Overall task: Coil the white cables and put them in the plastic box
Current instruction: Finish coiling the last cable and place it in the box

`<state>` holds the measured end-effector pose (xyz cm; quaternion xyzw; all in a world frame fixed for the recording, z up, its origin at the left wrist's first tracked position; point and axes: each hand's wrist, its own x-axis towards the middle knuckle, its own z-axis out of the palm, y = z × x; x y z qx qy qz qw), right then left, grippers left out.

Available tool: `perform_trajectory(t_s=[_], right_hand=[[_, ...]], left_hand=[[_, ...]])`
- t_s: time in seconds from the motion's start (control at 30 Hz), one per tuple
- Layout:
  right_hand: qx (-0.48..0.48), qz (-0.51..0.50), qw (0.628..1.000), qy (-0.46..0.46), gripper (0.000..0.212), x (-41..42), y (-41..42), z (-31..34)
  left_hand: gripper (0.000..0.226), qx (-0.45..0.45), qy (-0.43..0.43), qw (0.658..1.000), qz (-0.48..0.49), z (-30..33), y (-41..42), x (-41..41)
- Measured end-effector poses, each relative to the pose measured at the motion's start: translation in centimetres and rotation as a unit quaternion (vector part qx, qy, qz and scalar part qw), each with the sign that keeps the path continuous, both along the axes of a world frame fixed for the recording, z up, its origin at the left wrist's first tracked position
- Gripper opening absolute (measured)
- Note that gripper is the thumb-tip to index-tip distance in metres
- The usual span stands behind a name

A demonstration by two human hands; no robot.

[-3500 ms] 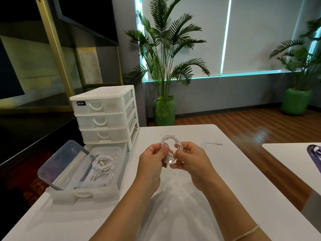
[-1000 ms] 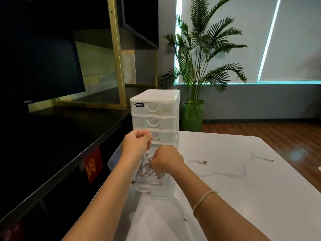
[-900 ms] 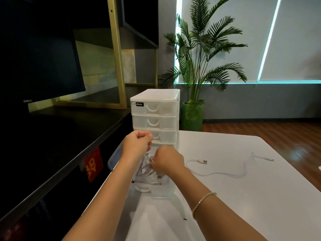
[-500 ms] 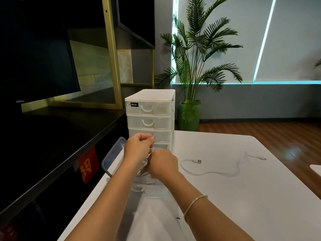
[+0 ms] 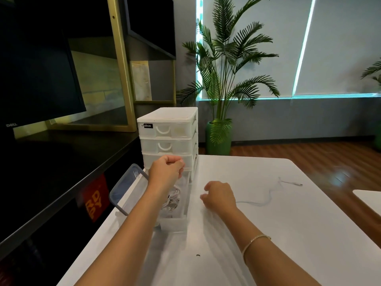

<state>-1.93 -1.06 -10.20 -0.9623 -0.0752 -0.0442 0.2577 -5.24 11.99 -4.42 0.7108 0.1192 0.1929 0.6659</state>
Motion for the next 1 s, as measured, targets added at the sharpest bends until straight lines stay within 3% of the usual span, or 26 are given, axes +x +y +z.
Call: perform_trajectory(t_s=[0.23,0.4,0.57,0.77,1.0], right_hand=[[-0.092,0.020,0.996,-0.006,0.024,-0.2,-2.2,-1.3],[0.008,0.041,0.999,0.007,0.023,-0.7,-5.0,0.4],[0.148,0.051,0.988,-0.004,0.017,-2.2,-8.3,2.6],[0.213,0.000,0.975,-0.061,0.019,-2.4,-10.8,3.1],[0.204,-0.024,0.974,-0.098,0.020,-2.2,-11.2,1.4]], left_hand=[[0.018,0.019,0.006,0.999,-0.042,-0.9,-3.9,0.4],[0.009,0.140,0.029,0.986,-0.086,-1.6,-6.6,0.3],[0.030,0.205,0.047,0.965,-0.156,-2.4,-9.5,0.0],[0.042,0.142,0.061,0.972,-0.178,-2.9,-12.0,-0.3],[0.042,-0.074,0.067,0.964,-0.245,-3.4,-12.3,-1.2]])
